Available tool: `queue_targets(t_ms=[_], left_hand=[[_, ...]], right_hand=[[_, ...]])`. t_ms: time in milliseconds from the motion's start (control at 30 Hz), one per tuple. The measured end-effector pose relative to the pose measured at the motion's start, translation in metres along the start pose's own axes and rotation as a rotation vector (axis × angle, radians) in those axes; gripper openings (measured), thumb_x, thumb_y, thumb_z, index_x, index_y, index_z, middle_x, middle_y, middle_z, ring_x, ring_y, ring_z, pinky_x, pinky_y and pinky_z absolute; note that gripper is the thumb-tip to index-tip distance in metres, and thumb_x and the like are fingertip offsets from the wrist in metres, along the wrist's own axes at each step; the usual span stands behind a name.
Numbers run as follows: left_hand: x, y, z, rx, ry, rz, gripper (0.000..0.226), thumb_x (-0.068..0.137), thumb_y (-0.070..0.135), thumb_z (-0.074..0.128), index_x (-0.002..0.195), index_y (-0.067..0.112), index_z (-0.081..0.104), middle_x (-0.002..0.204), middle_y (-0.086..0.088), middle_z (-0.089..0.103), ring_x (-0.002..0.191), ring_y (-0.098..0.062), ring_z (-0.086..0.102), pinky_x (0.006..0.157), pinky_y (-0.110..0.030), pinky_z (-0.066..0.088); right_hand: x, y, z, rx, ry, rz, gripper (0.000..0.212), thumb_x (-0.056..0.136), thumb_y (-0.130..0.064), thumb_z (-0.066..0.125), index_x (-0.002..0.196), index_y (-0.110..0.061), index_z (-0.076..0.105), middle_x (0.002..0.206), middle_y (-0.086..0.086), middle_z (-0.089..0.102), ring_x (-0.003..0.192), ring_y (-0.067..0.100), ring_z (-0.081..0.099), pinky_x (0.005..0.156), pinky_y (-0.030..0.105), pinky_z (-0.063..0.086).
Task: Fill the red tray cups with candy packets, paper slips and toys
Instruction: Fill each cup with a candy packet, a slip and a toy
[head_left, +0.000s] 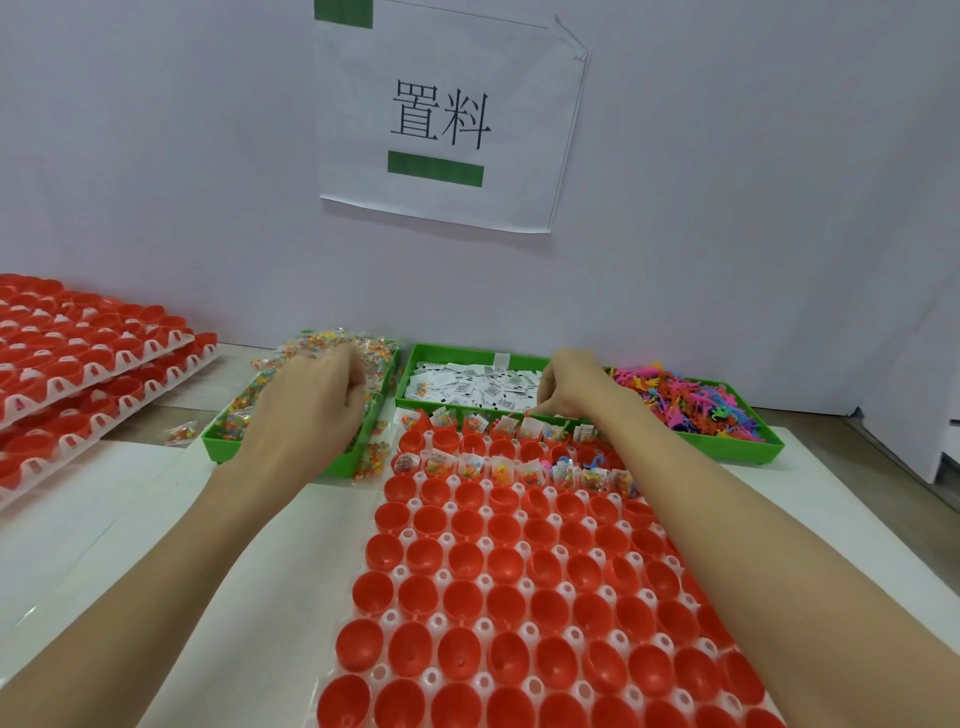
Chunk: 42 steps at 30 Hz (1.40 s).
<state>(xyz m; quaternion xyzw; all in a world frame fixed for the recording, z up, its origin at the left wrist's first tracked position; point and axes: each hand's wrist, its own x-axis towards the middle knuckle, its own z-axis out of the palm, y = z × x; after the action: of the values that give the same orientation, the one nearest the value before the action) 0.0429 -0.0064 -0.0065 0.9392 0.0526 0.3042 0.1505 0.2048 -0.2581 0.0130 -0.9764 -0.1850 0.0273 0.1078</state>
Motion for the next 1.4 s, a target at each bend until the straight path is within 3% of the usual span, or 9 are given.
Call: queue_targets(t_ms=[133, 233, 400, 500, 667, 833, 1167, 1267, 1400], left_hand=[[0.002, 0.002, 0.000, -0.154, 0.021, -0.067, 0.003, 0.095, 0.011, 0.064, 0.095, 0.014, 0.063, 0.078, 0.003, 0.069, 0.070, -0.012, 0.062, 0.059, -0.026, 0.042], [0.003, 0.009, -0.002, -0.295, 0.009, -0.117, 0.011, 0.095, 0.012, 0.065, 0.101, 0.020, 0.063, 0.079, 0.011, 0.069, 0.069, -0.001, 0.061, 0.058, -0.018, 0.039], [0.001, 0.022, -0.005, -0.382, -0.065, -0.095, 0.032, 0.099, 0.005, 0.050, 0.105, 0.031, 0.068, 0.067, 0.001, 0.066, 0.054, -0.020, 0.063, 0.048, -0.027, 0.048], [0.000, 0.028, -0.003, -0.457, -0.125, -0.116, 0.035, 0.104, 0.007, 0.044, 0.101, 0.030, 0.070, 0.063, -0.001, 0.063, 0.052, -0.017, 0.064, 0.048, -0.022, 0.046], [-0.004, 0.040, -0.001, -0.643, -0.207, -0.155, 0.017, 0.104, 0.012, 0.055, 0.108, 0.019, 0.070, 0.078, -0.001, 0.070, 0.062, -0.013, 0.069, 0.069, -0.038, 0.059], [-0.012, 0.059, -0.008, -0.923, -0.246, -0.188, 0.014, 0.096, 0.009, 0.070, 0.102, 0.021, 0.075, 0.083, -0.007, 0.075, 0.072, -0.020, 0.075, 0.069, -0.021, 0.059], [-0.033, 0.103, -0.017, -1.215, -0.331, -0.235, 0.020, 0.074, 0.020, 0.091, 0.088, 0.012, 0.080, 0.089, -0.010, 0.079, 0.085, -0.021, 0.077, 0.074, -0.018, 0.057], [-0.034, 0.106, -0.017, -1.320, -0.347, -0.304, 0.020, 0.074, 0.013, 0.089, 0.091, 0.006, 0.081, 0.095, -0.015, 0.079, 0.092, -0.025, 0.077, 0.080, -0.022, 0.060], [-0.032, 0.105, -0.013, -1.541, -0.389, -0.470, 0.017, 0.077, 0.004, 0.082, 0.092, -0.002, 0.079, 0.103, -0.024, 0.076, 0.099, -0.035, 0.076, 0.081, -0.026, 0.062]], right_hand=[[-0.001, 0.004, -0.001, -0.005, 0.015, -0.012, 0.015, 0.087, 0.006, 0.070, 0.094, -0.003, 0.080, 0.102, 0.010, 0.077, 0.100, 0.022, 0.071, 0.077, 0.026, 0.053], [-0.003, 0.006, -0.001, -0.012, 0.000, -0.029, 0.014, 0.088, 0.003, 0.071, 0.096, -0.004, 0.080, 0.106, 0.011, 0.076, 0.099, 0.022, 0.071, 0.074, 0.025, 0.049], [-0.007, 0.012, 0.000, 0.043, 0.075, -0.044, 0.021, 0.098, -0.004, 0.061, 0.114, -0.006, 0.074, 0.118, 0.012, 0.070, 0.104, 0.026, 0.066, 0.084, 0.031, 0.048], [-0.012, 0.017, -0.005, 0.184, 0.205, -0.041, 0.019, 0.101, -0.008, 0.058, 0.117, -0.009, 0.069, 0.098, 0.004, 0.066, 0.079, 0.020, 0.062, 0.071, 0.027, 0.046], [-0.040, 0.021, -0.015, 0.582, 0.365, 0.001, 0.016, 0.101, -0.006, 0.058, 0.113, -0.010, 0.067, 0.083, 0.006, 0.069, 0.058, 0.007, 0.062, 0.044, 0.011, 0.042], [-0.087, 0.020, -0.020, 0.830, 0.416, -0.052, 0.018, 0.100, -0.005, 0.061, 0.116, -0.009, 0.067, 0.095, 0.014, 0.071, 0.060, 0.002, 0.067, 0.056, 0.016, 0.052], [-0.137, -0.004, -0.018, 0.867, 0.348, -0.259, 0.018, 0.100, -0.011, 0.063, 0.114, -0.022, 0.067, 0.096, 0.002, 0.070, 0.070, 0.017, 0.076, 0.065, 0.028, 0.061], [-0.138, -0.008, -0.024, 0.876, 0.323, -0.298, 0.020, 0.100, -0.012, 0.063, 0.114, -0.025, 0.067, 0.098, 0.003, 0.069, 0.073, 0.020, 0.077, 0.069, 0.042, 0.064], [-0.140, -0.010, -0.026, 0.954, 0.265, -0.327, 0.022, 0.100, -0.008, 0.062, 0.118, -0.021, 0.066, 0.103, 0.009, 0.066, 0.078, 0.022, 0.078, 0.078, 0.033, 0.064]])
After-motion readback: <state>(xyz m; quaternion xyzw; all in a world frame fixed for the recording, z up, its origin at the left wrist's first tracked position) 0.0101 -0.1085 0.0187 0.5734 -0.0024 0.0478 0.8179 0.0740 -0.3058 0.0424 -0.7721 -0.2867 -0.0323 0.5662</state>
